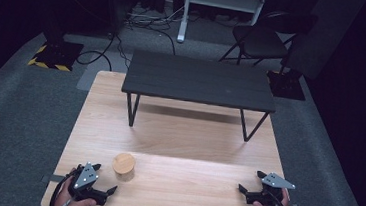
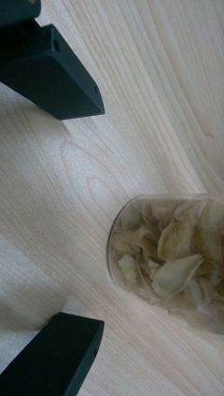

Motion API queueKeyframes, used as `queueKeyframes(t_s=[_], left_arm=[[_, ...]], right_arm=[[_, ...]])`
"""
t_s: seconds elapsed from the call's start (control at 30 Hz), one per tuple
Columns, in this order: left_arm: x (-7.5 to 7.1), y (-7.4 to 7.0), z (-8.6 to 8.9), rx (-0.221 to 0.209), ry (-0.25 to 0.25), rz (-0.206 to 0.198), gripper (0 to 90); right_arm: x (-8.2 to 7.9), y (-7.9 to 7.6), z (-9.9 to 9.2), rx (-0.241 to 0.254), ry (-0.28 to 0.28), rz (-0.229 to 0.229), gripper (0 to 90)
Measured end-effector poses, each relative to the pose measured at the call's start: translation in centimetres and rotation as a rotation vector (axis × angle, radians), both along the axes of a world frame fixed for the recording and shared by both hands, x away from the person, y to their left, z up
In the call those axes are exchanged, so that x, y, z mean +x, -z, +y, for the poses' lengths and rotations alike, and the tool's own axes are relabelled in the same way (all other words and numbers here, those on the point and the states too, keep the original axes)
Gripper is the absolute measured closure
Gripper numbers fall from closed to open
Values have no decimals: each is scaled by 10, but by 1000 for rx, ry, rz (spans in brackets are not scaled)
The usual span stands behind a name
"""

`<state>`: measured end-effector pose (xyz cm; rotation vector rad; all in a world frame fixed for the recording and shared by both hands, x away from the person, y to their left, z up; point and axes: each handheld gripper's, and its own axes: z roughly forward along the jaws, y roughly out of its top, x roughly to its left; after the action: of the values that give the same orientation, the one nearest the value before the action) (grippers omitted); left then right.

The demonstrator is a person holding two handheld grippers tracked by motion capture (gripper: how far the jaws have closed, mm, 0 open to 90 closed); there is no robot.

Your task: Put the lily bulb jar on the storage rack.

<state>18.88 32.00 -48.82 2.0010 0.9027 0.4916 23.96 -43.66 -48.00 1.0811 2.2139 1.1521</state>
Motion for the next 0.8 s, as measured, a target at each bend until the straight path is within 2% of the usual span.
queueKeyframes(t_s=[0.53, 0.67, 0.8], left_arm=[[2, 0, 2, -1, 16, 1, 5], [4, -5, 1, 18, 26, 8, 10], [6, -13, 1, 11, 50, -2, 9]], right_arm=[[0, 0, 0, 0, 0, 0, 0], [0, 0, 0, 0, 0, 0, 0], [0, 0, 0, 1, 1, 0, 0]])
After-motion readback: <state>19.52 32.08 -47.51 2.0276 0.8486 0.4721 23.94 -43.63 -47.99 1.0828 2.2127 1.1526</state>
